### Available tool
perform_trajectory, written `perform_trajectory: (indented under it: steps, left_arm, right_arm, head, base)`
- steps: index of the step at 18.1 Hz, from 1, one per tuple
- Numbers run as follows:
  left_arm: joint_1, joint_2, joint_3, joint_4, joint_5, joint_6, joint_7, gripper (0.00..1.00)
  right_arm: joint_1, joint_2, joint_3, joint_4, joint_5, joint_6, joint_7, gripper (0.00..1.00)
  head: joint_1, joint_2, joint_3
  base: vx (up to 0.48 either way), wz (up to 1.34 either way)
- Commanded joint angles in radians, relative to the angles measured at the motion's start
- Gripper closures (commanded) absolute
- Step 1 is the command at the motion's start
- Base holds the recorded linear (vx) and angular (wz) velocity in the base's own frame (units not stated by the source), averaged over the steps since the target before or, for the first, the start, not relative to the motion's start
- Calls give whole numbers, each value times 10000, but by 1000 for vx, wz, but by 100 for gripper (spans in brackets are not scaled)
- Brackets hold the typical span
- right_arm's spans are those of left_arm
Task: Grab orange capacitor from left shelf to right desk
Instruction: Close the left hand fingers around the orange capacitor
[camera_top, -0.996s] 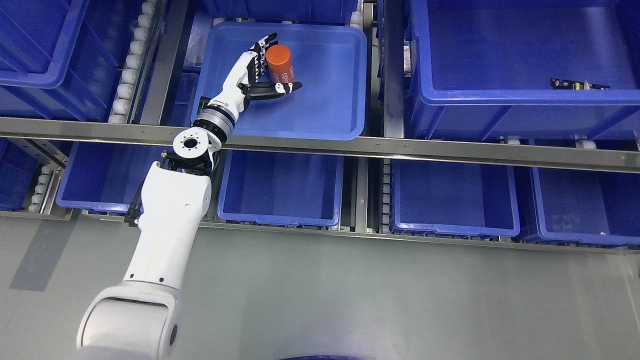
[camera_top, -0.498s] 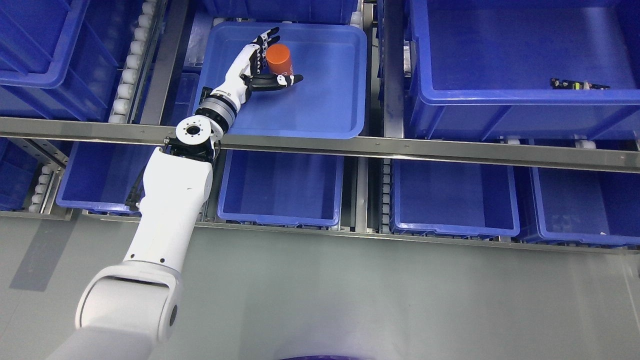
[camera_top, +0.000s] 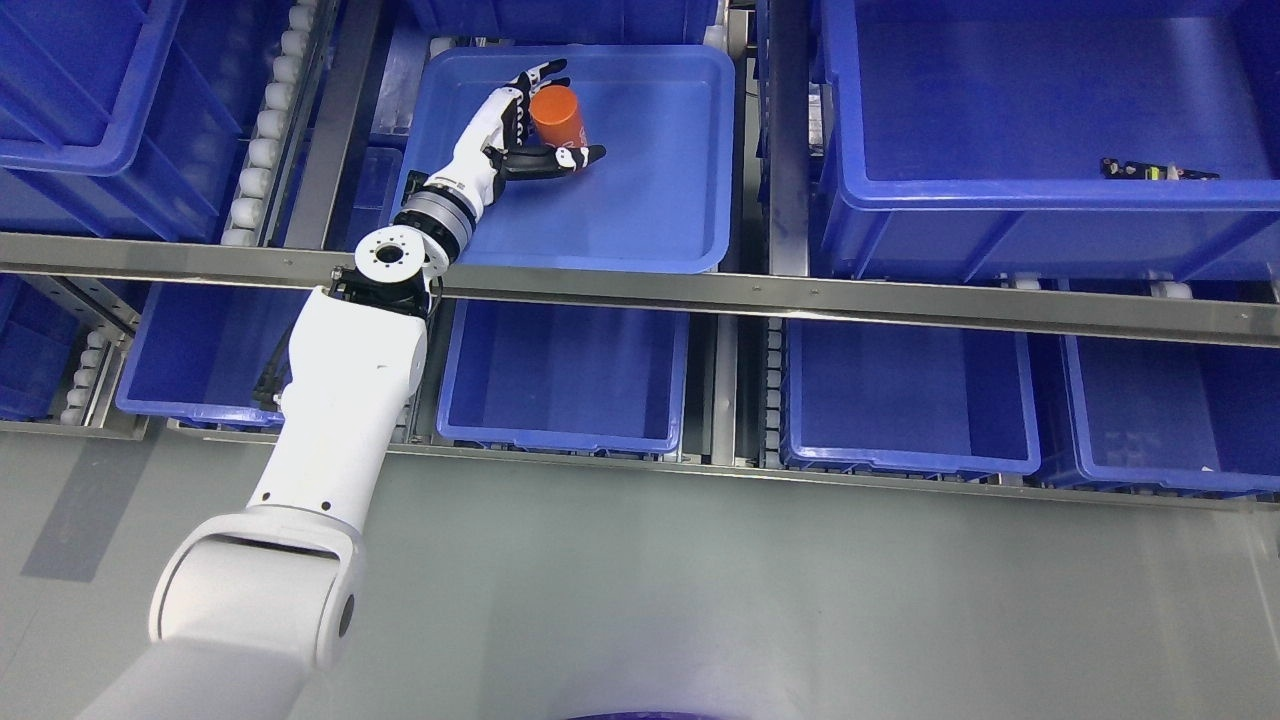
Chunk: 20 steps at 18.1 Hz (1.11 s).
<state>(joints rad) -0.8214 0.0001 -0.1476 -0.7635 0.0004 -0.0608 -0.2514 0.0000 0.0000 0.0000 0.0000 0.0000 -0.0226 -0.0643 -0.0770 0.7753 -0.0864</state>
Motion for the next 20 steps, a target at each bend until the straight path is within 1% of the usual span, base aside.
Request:
perform_trajectory:
  steps: [1,3,5,7,9,12,16,18,20]
  left_arm:
    - [-70,173,-104,410,210,-282,-63,27]
    - [-85,173,-74,410,226,-557,-63,34]
    - [-85,173,-43,395,485,-757,-48,46]
    - [-85,173,-12,410,640,-972,-32,54]
    - [-85,173,64,410,640,-1003,44,59]
    - [-85,173,187,410,640,-1033,44,73]
    - [-70,173,263,410,930,-1707,44,91]
    - [-55,173,294,410,1130,-2029,44,97]
    - [-55,173,295,410,1299,-2245,29,99]
  right_arm:
    - [230,-175,-107,-175,61,-4,-1,0]
    - [230,-175,-107,-175,61,-4,-1,0]
    - [230,-175,-107,-175,61,-4,-1,0]
    - [230,-175,-107,-175,61,-4,-1,0]
    - [230,-175,-107,-175,61,-4,-1,0]
    - [230,-175,-107,-175,61,-4,-1,0]
    - [230,-175,-107,-175,61,-4,-1,0]
    - [230,-175,-107,-175,61,-4,-1,0]
    - [215,-175,-107,-175,61,-4,-1,0]
  head:
    - [0,0,0]
    - [0,0,0]
    - [0,0,0]
    - [0,0,0]
    - [0,0,0]
    - [0,0,0]
    - [0,0,0]
    - [0,0,0]
    - [0,0,0]
  base:
    - [0,0]
    - [0,0]
    - [0,0]
    - [0,0]
    - [0,0]
    - [1,-10]
    - [1,-10]
    - [0,0]
    - [0,0]
